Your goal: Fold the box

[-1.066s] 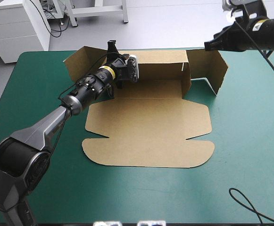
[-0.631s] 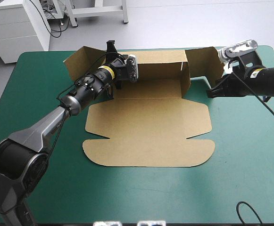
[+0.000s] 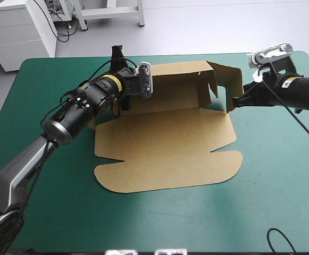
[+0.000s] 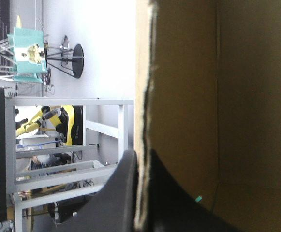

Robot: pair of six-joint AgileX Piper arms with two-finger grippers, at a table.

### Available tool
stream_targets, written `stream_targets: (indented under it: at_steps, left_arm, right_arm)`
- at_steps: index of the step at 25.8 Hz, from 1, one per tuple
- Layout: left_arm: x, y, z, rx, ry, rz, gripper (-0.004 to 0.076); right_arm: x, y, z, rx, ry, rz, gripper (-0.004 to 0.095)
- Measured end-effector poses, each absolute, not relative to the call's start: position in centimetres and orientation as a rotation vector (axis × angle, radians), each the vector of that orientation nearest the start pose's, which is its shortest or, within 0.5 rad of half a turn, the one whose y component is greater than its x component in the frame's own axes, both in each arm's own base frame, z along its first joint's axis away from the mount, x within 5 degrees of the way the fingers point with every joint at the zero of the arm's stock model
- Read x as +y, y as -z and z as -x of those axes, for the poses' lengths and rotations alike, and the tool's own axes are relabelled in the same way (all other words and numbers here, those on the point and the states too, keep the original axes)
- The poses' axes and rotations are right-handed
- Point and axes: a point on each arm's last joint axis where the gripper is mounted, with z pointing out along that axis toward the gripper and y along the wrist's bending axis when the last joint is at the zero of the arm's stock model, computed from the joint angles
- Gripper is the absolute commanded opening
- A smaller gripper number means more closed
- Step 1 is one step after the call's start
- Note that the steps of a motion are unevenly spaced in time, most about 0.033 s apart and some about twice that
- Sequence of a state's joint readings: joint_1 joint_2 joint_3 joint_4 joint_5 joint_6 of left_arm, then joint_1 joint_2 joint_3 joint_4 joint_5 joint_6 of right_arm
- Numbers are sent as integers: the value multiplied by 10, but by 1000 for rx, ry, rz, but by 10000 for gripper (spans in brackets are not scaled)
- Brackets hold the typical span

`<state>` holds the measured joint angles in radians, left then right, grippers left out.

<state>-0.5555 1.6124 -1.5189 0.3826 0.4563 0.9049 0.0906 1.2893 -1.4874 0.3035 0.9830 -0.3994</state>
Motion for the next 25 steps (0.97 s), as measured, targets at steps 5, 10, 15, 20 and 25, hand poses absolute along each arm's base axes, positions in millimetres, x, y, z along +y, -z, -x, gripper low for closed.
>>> stream_targets:
  at_steps: [5, 10, 15, 20, 25]
  left_arm:
    - [-188, -402, -310, 1356, -605, -1573, 2]
    - [-180, -408, -300, 1388, -603, -1601, 2]
    - [-180, -414, -286, 1361, -507, -1655, 2]
    - [-180, -412, -284, 1366, -483, -1686, 2]
    - [-185, -403, -289, 1373, -464, -1715, 1]
  right_arm:
    - [46, -442, -259, 2174, -207, 485, -19]
    - [46, -442, -259, 2169, -205, 483, -19]
    - [46, -442, -259, 2169, -205, 483, -19]
    - [46, -442, -259, 2169, -205, 483, -19]
    - [46, -442, -259, 2167, -206, 482, -19]
